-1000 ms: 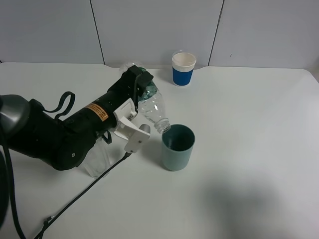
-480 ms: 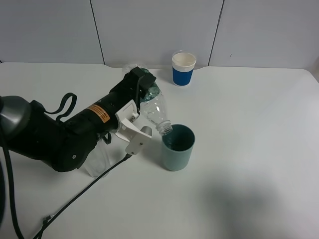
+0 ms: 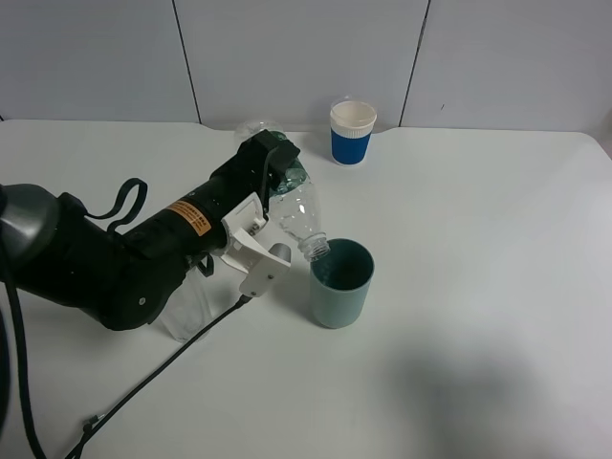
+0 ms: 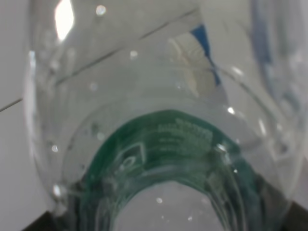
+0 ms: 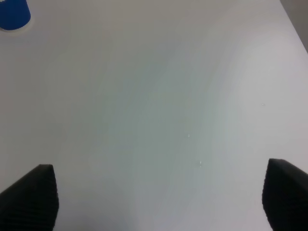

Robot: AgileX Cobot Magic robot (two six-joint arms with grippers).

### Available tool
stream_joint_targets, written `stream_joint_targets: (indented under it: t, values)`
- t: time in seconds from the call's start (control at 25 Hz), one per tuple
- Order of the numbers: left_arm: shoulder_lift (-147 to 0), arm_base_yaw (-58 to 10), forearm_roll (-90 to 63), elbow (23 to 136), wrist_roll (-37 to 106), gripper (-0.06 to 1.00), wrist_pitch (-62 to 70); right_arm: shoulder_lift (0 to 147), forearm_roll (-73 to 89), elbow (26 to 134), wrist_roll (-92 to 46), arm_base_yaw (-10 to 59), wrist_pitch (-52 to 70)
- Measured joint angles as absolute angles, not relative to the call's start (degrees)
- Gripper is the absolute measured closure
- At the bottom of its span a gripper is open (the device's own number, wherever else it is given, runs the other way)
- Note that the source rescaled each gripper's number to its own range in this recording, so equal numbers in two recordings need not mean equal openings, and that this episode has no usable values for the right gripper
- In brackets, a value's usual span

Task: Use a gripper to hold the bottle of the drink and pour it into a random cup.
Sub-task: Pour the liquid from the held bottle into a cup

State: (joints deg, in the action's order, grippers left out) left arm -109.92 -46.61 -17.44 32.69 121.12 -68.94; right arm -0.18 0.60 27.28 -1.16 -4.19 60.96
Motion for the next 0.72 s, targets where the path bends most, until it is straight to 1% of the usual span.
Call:
stream_joint_targets:
  t: [0.72]
  values:
    - [-109.92, -46.61, -17.44, 32.69, 123.57, 0.94, -69.00, -0.18, 0.60, 27.28, -1.16, -4.19, 60.96]
